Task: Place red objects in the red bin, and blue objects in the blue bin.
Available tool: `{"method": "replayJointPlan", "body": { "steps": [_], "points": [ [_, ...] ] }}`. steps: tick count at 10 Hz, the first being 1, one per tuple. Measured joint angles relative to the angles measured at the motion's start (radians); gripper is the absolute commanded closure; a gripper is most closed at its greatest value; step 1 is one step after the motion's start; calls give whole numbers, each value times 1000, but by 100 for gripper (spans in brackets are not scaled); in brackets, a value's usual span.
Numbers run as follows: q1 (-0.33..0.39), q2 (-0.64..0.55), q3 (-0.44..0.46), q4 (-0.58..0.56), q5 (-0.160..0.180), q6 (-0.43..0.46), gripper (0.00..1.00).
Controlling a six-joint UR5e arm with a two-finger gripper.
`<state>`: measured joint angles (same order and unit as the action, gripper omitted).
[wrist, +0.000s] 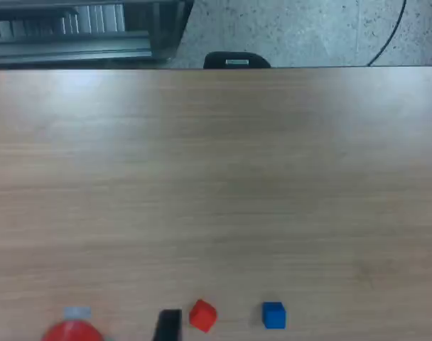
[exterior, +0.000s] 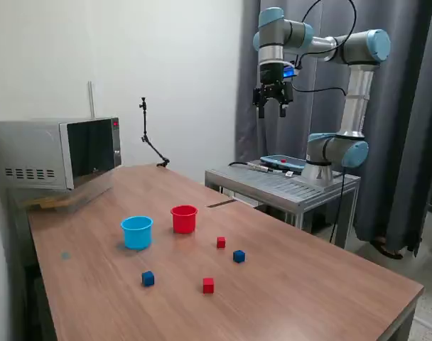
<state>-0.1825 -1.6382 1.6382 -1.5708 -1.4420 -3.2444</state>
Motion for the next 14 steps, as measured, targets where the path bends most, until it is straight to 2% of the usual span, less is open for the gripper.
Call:
{"method": "replayJointPlan", "body": {
  "steps": [3,5,8,10,12,14],
  "points": [
    [4,-49,128,-49,-5,0,0],
    [5,-59,158,-71,-6,0,0],
    [3,-60,165,-82,-10,-1,0],
    [1,-35,165,-99,-24,-5,0],
    [1,29,161,-149,-42,-7,0],
    [1,110,133,-206,-43,-6,0]
  ]
}}
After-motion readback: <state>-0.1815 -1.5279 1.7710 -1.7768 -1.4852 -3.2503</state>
